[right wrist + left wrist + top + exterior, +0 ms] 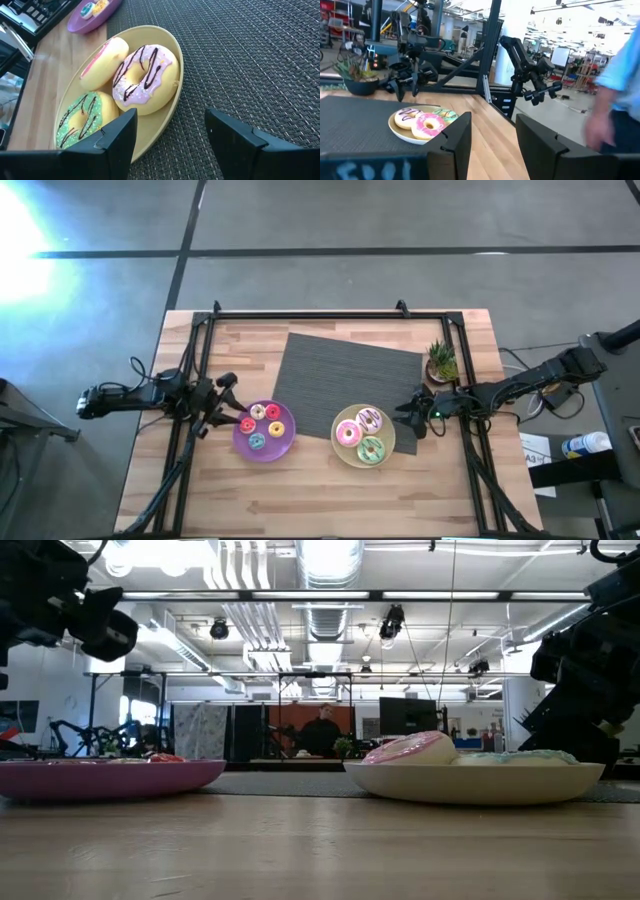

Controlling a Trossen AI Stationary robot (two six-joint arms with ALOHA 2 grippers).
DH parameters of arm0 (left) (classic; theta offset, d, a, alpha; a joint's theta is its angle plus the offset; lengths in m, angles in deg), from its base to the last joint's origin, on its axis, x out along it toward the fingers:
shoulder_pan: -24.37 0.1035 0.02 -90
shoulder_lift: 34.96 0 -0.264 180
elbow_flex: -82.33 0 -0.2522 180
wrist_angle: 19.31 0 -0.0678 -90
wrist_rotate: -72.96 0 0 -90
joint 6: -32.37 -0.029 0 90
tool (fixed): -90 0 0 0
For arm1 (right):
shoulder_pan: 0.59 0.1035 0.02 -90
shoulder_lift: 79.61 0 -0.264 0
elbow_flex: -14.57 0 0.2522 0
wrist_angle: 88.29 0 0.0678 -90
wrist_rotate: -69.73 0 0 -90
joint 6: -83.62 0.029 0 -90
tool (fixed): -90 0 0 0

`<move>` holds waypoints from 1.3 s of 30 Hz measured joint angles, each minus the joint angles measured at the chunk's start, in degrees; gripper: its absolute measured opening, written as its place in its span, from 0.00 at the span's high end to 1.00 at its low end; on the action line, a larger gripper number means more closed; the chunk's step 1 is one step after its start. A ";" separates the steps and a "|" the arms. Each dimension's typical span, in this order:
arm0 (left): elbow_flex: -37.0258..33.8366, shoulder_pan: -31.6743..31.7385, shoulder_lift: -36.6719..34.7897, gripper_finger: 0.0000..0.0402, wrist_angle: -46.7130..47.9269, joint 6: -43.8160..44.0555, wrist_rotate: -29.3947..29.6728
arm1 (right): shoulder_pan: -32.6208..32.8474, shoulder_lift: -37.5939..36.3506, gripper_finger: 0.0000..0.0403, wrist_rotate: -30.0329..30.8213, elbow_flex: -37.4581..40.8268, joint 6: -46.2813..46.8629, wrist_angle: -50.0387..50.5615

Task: Pick & Place donuts
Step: Return to Home Position

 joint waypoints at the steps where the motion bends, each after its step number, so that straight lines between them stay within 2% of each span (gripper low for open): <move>1: 0.01 0.00 0.00 0.68 0.02 0.45 0.00 | 0.00 -0.01 0.44 0.00 0.00 0.00 0.00; 22: 0.11 -0.02 0.00 0.68 0.09 1.44 0.15 | -0.01 -1.12 0.44 -0.04 0.00 0.69 0.10; 26: 0.13 -0.02 -0.01 0.68 0.09 1.42 0.13 | -0.62 -7.48 0.44 -0.02 0.00 -0.45 -1.09; 29: 0.15 -0.02 -0.02 0.68 0.09 1.40 0.13 | -0.79 -14.77 0.44 -1.19 -0.04 -11.03 -1.30; 33: 0.15 -0.02 0.00 0.68 0.11 1.38 0.13 | -1.73 -24.51 0.44 -7.22 -0.05 -26.04 -1.17; 39: 0.15 -0.02 -0.02 0.68 0.11 1.38 0.13 | -3.81 -33.09 0.44 -10.97 -0.09 -31.89 1.62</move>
